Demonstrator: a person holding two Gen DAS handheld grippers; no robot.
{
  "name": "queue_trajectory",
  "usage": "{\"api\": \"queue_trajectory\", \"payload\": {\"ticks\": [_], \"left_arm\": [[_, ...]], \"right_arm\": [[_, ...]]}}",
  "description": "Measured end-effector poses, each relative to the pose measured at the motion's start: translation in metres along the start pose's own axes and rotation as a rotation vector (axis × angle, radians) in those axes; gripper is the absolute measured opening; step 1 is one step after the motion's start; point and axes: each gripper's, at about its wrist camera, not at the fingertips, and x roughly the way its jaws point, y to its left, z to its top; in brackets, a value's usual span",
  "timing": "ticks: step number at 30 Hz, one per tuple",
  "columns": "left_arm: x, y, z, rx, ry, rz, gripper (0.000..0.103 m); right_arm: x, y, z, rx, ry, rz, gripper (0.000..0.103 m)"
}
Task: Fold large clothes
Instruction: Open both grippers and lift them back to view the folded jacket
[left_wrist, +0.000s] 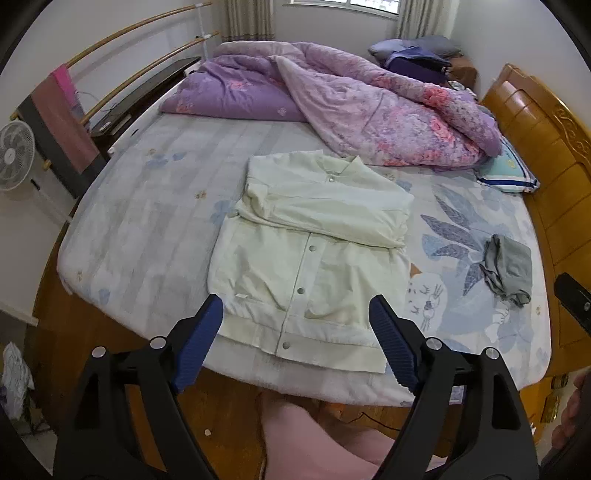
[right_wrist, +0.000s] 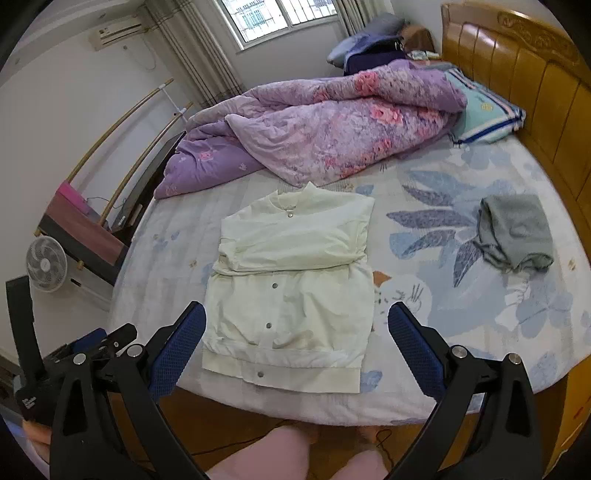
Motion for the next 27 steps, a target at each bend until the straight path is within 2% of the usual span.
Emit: {"api": "queue_trajectory", "payload": {"ticks": [8,12,15,22,27], "left_arm": [[0.016,0.036,0.021,0.075,-0.020,-0.033,0.086],[0.023,0.066,0.040,0.135,-0.008,-0.063,0.086],[0.024,0.086,0.054,0.198,-0.024,-0.101,0.088],[0.033,0.125,0.089,0.289,-0.025,-0.130,0.088],[0.036,0.139,0.108,0.300,-0.041,-0.137,0.088]], "right_arm": [[0.015,0.031,-0.005,0.041,-0.029,-0.035,0.095],[0.029,0.051,-0.004,0.161,-0.063,-0.105,0.095],[0.034,0.065,-0.009,0.238,-0.086,-0.121,0.095],[0.051,0.094,-0.025,0.341,-0.058,-0.202,0.095],[0.053,0.107,-0.018,0.330,-0.057,-0.235,0.095]]}}
